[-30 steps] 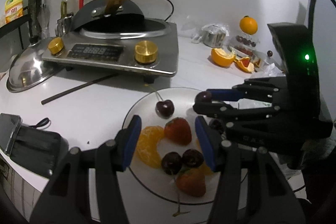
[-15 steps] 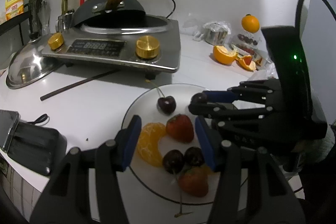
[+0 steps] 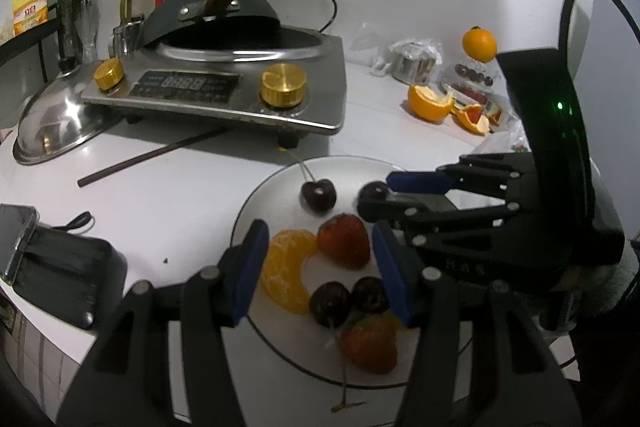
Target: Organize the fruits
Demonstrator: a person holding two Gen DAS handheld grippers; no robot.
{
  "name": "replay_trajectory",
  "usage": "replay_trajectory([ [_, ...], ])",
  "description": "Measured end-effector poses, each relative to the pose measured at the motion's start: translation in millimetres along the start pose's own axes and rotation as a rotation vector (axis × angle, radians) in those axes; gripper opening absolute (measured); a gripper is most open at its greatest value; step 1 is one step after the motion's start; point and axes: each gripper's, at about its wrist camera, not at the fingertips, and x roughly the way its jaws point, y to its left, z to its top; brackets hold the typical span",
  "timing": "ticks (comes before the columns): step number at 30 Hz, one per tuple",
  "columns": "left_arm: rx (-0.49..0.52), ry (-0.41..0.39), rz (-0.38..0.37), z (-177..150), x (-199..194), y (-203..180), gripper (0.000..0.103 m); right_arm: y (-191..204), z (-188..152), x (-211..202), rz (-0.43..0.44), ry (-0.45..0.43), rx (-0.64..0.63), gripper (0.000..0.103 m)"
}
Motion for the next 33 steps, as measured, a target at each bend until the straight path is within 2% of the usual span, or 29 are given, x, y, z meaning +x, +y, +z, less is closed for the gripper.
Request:
replay_trajectory([
  [12, 0.017, -0.02, 0.008, 2.5, -15.3, -10.1, 0.057, 1.8, -1.2, -24.9, -0.02, -0.04, -0.002, 0.042],
  [14, 0.026, -0.025, 0.012, 2.6, -18.7, -14.1, 0.076, 0.9, -2.3, -31.9, -0.026, -0.049, 0.001, 0.042],
  [15, 0.026, -0.037, 0.016, 2.7, -22.3, -15.8, 0.078, 0.9, -3.1, -36.8, -0.031, -0.056, 0.002, 0.043],
  [25, 0.037, -0.081, 0.02, 3.5, -49.8, -33.6, 0.079, 2.7, -14.2, -84.2, -0.073, -0.113, 0.017, 0.042],
  [33, 0.093, -0.134, 0.011, 4.9, -72.7, -64.8, 0.084, 1.1, -32.9, -127.4, -0.123, -0.155, 0.043, 0.043],
])
